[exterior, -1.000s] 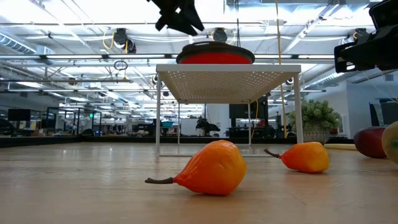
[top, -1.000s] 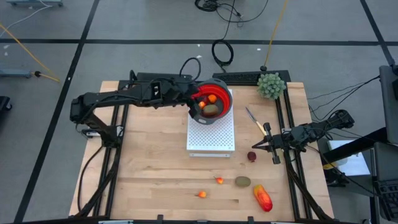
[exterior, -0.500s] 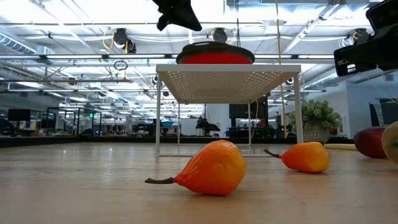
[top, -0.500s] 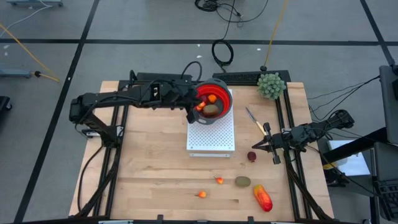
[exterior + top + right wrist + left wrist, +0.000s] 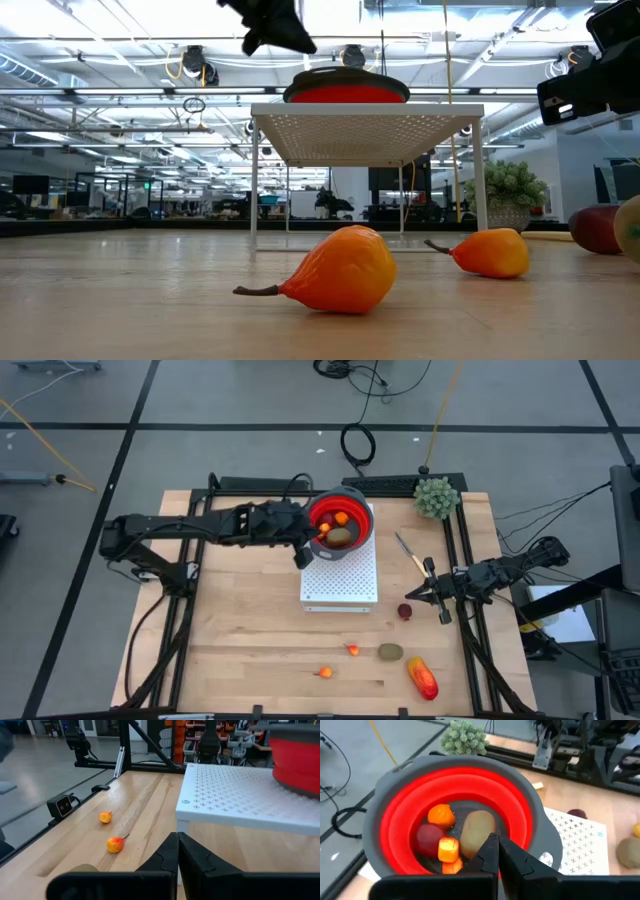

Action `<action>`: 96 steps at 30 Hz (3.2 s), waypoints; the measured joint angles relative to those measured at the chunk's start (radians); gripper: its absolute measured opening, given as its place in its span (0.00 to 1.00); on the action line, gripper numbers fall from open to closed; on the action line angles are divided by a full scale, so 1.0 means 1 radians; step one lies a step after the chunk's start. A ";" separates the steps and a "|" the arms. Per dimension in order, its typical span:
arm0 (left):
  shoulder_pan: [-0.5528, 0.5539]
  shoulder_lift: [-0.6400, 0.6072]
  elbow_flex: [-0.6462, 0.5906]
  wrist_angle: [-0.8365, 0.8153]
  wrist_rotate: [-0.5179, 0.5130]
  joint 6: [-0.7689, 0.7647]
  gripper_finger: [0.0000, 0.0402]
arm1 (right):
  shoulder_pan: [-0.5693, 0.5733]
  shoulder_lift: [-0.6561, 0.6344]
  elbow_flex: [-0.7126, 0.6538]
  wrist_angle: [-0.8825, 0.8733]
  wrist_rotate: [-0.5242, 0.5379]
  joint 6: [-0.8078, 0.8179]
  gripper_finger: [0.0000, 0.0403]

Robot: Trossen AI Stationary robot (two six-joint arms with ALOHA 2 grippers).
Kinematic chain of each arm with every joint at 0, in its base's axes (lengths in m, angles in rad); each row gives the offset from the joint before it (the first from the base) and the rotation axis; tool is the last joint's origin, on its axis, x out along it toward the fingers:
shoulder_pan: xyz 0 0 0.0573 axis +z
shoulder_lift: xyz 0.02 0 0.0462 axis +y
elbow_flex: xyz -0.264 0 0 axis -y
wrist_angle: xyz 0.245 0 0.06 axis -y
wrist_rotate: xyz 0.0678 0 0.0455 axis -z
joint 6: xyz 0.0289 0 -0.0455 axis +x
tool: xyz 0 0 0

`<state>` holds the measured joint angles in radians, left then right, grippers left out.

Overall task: Pick & Place Fruit
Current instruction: Put the red pomegranate into the red strainer bowl

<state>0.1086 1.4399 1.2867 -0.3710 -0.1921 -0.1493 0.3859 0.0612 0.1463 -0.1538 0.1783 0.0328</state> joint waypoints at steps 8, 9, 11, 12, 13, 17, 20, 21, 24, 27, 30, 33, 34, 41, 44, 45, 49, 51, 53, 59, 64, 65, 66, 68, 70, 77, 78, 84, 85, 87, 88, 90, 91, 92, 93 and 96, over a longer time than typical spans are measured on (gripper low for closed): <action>-0.059 -0.201 -0.310 0.219 -0.002 -0.017 0.01 | 0.000 0.005 0.000 0.004 0.001 0.038 0.00; -0.069 -0.227 -0.347 0.239 -0.006 -0.019 0.01 | 0.000 0.005 0.000 0.007 0.002 0.038 0.00; -0.092 -0.275 -0.415 0.296 -0.037 -0.035 0.01 | 0.000 0.011 0.000 0.009 0.002 0.039 0.00; -0.103 -0.300 -0.449 0.313 -0.056 -0.040 0.01 | 0.000 0.013 0.000 0.009 0.003 0.048 0.00; -0.116 -0.327 -0.482 0.322 -0.076 -0.044 0.02 | 0.000 0.018 0.000 0.011 0.005 0.059 0.00; -0.171 -0.412 -0.596 0.381 -0.151 -0.040 0.00 | 0.000 0.042 0.000 0.014 0.011 0.101 0.00; -0.203 -0.468 -0.676 0.433 -0.173 -0.041 0.01 | 0.000 0.072 -0.001 0.024 0.034 0.135 0.00; -0.212 -0.485 -0.702 0.453 -0.176 -0.041 0.02 | 0.000 0.083 -0.001 0.029 0.034 0.137 0.00; -0.233 -0.529 -0.778 0.522 -0.176 -0.042 0.01 | 0.000 0.124 -0.002 0.061 0.034 0.139 0.00; -0.249 -0.564 -0.844 0.577 -0.177 -0.042 0.01 | 0.000 0.172 0.007 0.082 0.034 0.147 0.00; -0.260 -0.593 -0.901 0.613 -0.177 -0.042 0.01 | 0.000 0.226 0.038 0.072 0.034 0.194 0.00; -0.268 -0.617 -0.947 0.634 -0.177 -0.039 0.00 | 0.000 0.283 0.068 0.064 0.032 0.231 0.00; -0.268 -0.623 -0.958 0.638 -0.177 -0.040 0.01 | 0.000 0.304 0.081 0.060 0.031 0.241 0.00; -0.268 -0.639 -1.000 0.638 -0.177 -0.036 0.01 | 0.000 0.457 0.218 -0.139 0.030 0.374 0.00; -0.268 -0.639 -1.006 0.643 -0.176 -0.030 0.01 | 0.000 0.526 0.283 -0.221 0.028 0.438 0.00; -0.268 -0.639 -1.009 0.649 -0.176 -0.025 0.01 | 0.000 0.550 0.304 -0.248 0.027 0.457 0.00; -0.274 -0.638 -1.016 0.680 -0.176 0.005 0.03 | 0.010 0.644 0.383 -0.330 0.013 0.519 0.00; -0.281 -0.638 -1.016 0.681 -0.175 0.019 0.02 | 0.017 0.688 0.419 -0.369 0.000 0.559 0.00; -0.289 -0.638 -1.016 0.681 -0.175 0.024 0.01 | 0.028 0.732 0.454 -0.416 0.000 0.611 0.00; -0.319 -0.638 -1.016 0.682 -0.173 0.033 0.03 | 0.057 0.854 0.543 -0.588 0.000 0.771 0.00; -0.346 -0.638 -1.016 0.682 -0.173 0.034 0.01 | 0.068 0.929 0.560 -0.618 -0.011 0.893 0.00; -0.349 -0.638 -1.016 0.682 -0.173 0.034 0.01 | 0.068 0.941 0.560 -0.618 -0.035 0.910 0.00; -0.354 -0.638 -1.016 0.682 -0.173 0.034 0.00 | 0.068 0.952 0.560 -0.619 -0.056 0.923 0.00; -0.360 -0.638 -1.016 0.682 -0.173 0.034 0.02 | 0.068 0.972 0.560 -0.622 -0.097 0.953 0.00; -0.365 -0.638 -1.016 0.682 -0.174 0.034 0.03 | 0.067 0.984 0.560 -0.622 -0.131 0.991 0.00; -0.367 -0.638 -1.016 0.682 -0.176 0.040 0.01 | 0.067 0.994 0.560 -0.629 -0.154 1.024 0.00; -0.367 -0.638 -1.016 0.682 -0.176 0.040 0.01 | 0.067 0.994 0.560 -0.635 -0.153 1.021 0.00; -0.367 -0.638 -1.016 0.682 -0.176 0.040 0.03 | 0.065 0.994 0.560 -0.670 -0.149 1.025 0.00; -0.367 -0.638 -1.016 0.681 -0.176 0.039 0.03 | 0.064 0.994 0.560 -0.669 -0.149 1.027 0.00; -0.367 -0.638 -1.016 0.681 -0.176 0.039 0.04 | 0.064 0.994 0.560 -0.669 -0.148 1.027 0.00; -0.367 -0.638 -1.016 0.681 -0.176 0.039 0.04 | 0.064 0.994 0.560 -0.669 -0.148 1.024 0.01; -0.367 -0.638 -1.016 0.681 -0.176 0.039 0.04 | 0.064 0.994 0.560 -0.669 -0.147 1.024 0.02; -0.367 -0.638 -1.016 0.681 -0.176 0.038 0.03 | 0.064 0.994 0.560 -0.669 -0.146 1.023 0.04; -0.367 -0.638 -1.016 0.681 -0.176 0.038 0.02 | 0.064 0.994 0.560 -0.669 -0.145 1.022 0.05; -0.367 -0.638 -1.016 0.681 -0.176 0.038 0.01 | 0.064 0.994 0.560 -0.669 -0.140 1.022 0.07; -0.367 -0.638 -1.016 0.681 -0.176 0.036 0.00 | 0.063 0.994 0.560 -0.668 -0.122 1.017 0.13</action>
<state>-0.2579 0.8017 0.2707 0.3103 -0.3679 -0.1131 0.4490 1.0554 0.7063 -0.8223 0.0568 1.0502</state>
